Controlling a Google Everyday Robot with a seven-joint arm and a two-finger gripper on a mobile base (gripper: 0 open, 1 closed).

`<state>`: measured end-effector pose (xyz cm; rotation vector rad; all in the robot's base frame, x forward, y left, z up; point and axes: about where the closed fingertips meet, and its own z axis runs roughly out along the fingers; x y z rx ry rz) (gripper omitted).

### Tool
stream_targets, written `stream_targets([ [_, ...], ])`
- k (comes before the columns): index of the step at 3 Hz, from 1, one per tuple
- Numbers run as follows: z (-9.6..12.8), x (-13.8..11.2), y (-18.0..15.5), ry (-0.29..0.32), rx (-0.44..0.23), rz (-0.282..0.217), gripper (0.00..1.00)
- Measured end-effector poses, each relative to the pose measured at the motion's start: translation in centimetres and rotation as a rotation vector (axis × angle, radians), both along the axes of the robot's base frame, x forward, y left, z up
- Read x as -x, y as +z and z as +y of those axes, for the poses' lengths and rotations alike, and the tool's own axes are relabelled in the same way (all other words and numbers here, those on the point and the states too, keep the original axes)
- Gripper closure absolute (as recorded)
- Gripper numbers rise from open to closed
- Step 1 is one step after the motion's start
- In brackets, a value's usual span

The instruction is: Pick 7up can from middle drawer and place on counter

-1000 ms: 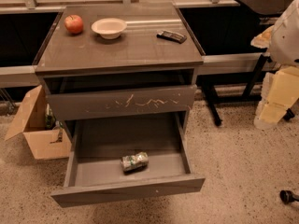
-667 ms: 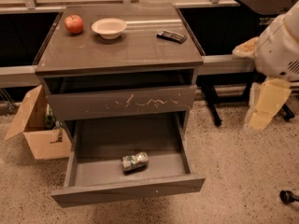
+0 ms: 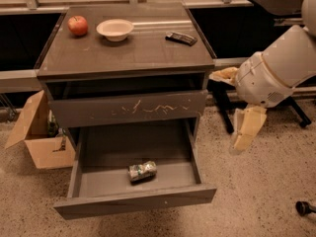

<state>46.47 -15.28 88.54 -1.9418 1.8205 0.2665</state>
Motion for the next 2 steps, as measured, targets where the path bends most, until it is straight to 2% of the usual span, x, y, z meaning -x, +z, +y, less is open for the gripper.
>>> stream_targets([
  [1,1.82,-1.28,-4.06,0.049,-0.065,0.02,0.0],
  [2,1.82,-1.28,-4.06,0.049,-0.065,0.02,0.0],
])
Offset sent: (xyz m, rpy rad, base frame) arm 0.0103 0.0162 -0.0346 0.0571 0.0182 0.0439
